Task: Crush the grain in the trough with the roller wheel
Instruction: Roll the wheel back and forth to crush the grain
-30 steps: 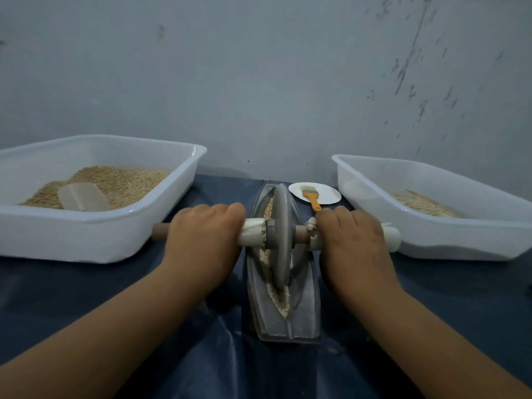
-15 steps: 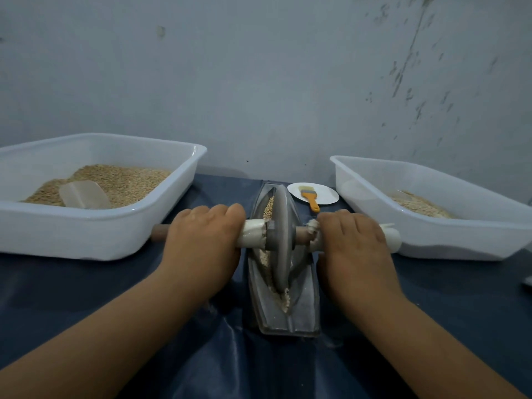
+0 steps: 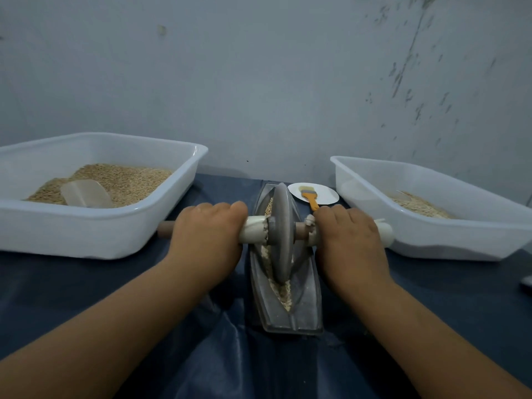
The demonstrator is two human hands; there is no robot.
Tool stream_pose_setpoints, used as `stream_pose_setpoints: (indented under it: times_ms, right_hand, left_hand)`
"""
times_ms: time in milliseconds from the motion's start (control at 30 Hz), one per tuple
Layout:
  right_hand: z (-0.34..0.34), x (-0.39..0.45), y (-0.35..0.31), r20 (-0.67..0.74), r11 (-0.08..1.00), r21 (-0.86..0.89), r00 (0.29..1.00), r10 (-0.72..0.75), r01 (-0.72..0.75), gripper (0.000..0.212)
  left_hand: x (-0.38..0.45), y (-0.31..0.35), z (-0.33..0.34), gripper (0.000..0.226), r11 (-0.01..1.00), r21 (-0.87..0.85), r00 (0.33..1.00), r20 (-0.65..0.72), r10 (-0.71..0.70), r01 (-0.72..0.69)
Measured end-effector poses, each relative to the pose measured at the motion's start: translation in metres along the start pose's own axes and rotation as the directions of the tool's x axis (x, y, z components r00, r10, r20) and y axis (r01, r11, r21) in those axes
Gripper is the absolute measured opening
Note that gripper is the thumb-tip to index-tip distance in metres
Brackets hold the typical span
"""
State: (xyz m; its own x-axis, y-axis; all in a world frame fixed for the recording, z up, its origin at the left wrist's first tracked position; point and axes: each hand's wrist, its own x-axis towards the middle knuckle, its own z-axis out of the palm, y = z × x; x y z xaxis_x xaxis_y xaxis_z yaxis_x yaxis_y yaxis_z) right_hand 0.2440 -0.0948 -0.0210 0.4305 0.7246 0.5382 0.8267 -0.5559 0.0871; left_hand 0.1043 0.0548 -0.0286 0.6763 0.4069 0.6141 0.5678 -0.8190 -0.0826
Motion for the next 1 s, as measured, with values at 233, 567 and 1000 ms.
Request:
stream_pose_setpoints:
  times_ms: [233,567,1000]
  right_hand:
    - [0.003,-0.035,0.008,-0.211,0.998,0.059,0.977,-0.025,0.038,0.044]
    - [0.002,0.005,0.004,0.033,0.999,0.011,0.998,0.049,-0.050,0.025]
    - [0.017,0.016,0.014,0.080,0.997,0.017,0.994,0.079,-0.080,0.026]
  left_hand:
    - [-0.014,-0.001,-0.006,0.043,0.990,-0.024,0.970,-0.205,0.131,-0.139]
    - [0.014,-0.002,0.005,0.028,0.999,-0.007,0.999,-0.011,0.049,-0.049]
    - [0.034,0.001,0.008,0.032,0.992,0.045,0.993,0.026,0.117,-0.119]
